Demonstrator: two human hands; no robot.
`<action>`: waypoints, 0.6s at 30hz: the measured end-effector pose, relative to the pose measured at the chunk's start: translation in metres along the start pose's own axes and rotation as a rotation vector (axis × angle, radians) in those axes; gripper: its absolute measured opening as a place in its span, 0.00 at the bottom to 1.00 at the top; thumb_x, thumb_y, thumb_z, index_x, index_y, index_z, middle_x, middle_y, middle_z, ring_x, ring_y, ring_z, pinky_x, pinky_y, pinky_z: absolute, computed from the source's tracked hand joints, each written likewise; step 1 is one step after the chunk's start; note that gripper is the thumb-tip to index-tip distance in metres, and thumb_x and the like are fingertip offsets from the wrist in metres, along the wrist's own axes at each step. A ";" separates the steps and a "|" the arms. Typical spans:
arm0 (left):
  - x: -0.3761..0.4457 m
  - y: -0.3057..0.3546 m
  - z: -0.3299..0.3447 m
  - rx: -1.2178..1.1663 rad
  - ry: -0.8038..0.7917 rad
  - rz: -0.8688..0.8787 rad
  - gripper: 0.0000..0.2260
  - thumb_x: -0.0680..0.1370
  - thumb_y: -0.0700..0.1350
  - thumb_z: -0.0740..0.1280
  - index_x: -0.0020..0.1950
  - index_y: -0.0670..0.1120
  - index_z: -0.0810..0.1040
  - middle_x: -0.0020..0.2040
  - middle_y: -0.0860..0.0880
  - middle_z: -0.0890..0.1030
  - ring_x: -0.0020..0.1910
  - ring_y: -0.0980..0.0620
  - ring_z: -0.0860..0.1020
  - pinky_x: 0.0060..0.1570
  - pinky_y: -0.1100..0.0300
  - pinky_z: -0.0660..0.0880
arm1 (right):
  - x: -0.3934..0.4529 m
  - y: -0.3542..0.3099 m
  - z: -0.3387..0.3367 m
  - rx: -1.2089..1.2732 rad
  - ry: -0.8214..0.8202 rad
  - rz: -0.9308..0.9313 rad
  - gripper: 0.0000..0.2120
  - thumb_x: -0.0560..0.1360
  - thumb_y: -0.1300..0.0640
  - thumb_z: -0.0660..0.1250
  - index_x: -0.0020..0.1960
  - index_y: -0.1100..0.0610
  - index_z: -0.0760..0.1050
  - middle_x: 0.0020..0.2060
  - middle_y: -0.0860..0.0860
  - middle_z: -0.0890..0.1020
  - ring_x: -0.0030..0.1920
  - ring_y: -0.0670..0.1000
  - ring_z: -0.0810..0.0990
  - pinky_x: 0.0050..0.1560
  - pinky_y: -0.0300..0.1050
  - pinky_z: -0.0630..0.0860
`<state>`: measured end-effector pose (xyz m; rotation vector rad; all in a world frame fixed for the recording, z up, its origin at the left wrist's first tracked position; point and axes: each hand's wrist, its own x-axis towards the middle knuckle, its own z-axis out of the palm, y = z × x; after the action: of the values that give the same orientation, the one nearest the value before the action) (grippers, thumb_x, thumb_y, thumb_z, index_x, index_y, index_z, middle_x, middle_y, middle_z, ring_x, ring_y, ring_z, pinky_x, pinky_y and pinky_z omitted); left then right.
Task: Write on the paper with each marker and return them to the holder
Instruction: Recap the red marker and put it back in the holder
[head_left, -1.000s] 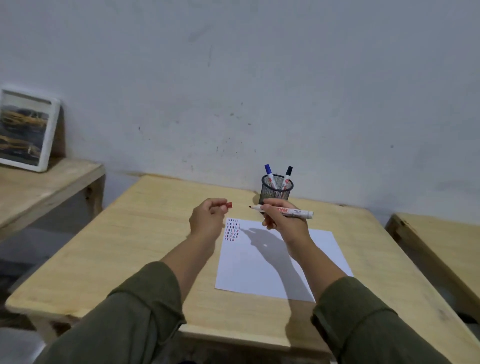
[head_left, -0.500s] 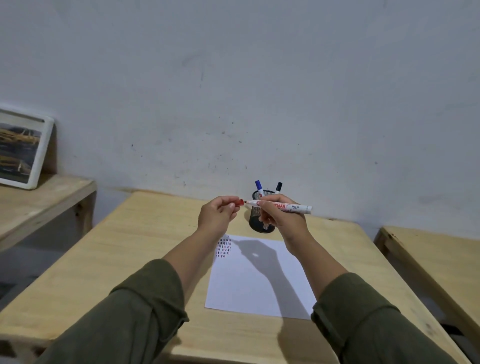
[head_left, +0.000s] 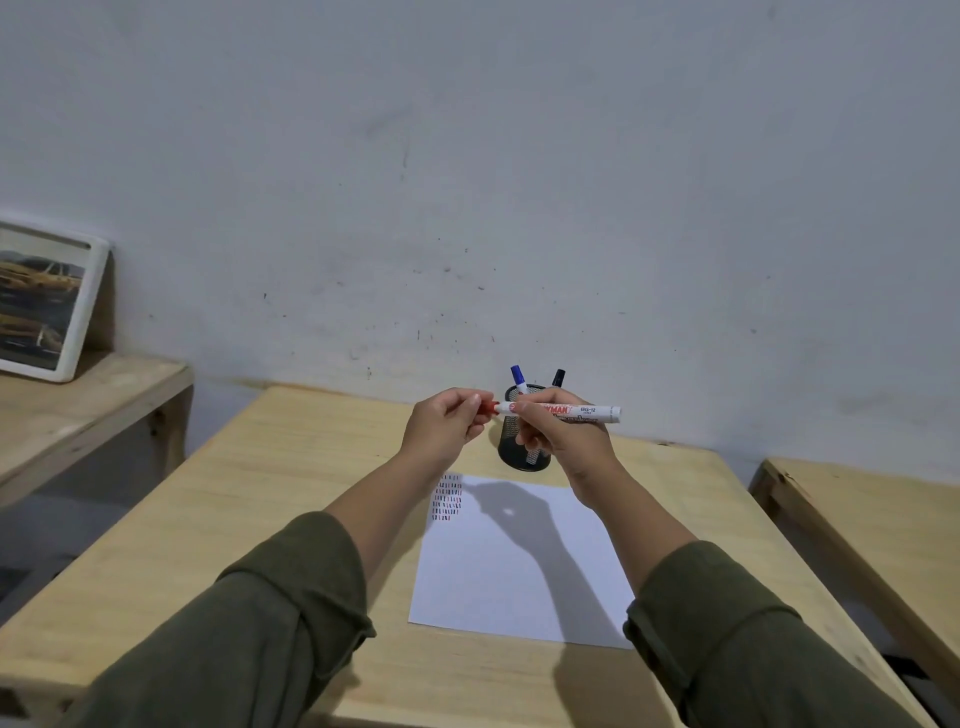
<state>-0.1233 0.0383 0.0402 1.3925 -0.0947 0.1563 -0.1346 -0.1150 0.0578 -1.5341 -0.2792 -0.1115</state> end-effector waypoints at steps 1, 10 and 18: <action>0.001 0.001 0.000 -0.013 0.007 -0.009 0.09 0.79 0.40 0.60 0.48 0.45 0.79 0.40 0.50 0.80 0.40 0.57 0.77 0.43 0.70 0.77 | 0.000 0.000 0.000 -0.003 -0.005 -0.005 0.04 0.71 0.61 0.71 0.37 0.56 0.80 0.26 0.50 0.78 0.27 0.47 0.77 0.30 0.35 0.72; 0.003 0.009 0.011 -0.356 0.077 -0.264 0.04 0.77 0.41 0.64 0.47 0.40 0.77 0.38 0.47 0.78 0.37 0.56 0.75 0.38 0.70 0.78 | 0.001 0.000 0.002 -0.021 -0.031 -0.065 0.02 0.69 0.58 0.72 0.40 0.56 0.80 0.30 0.51 0.81 0.31 0.48 0.80 0.34 0.38 0.76; -0.003 0.010 0.021 -0.488 0.058 -0.236 0.05 0.77 0.36 0.63 0.43 0.42 0.76 0.41 0.47 0.79 0.42 0.55 0.78 0.46 0.64 0.76 | 0.000 -0.002 0.002 0.100 0.018 -0.017 0.02 0.72 0.65 0.69 0.41 0.60 0.77 0.36 0.60 0.78 0.30 0.50 0.78 0.32 0.39 0.76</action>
<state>-0.1276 0.0193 0.0527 0.9019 0.0768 -0.0248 -0.1355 -0.1136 0.0601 -1.4309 -0.2795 -0.1233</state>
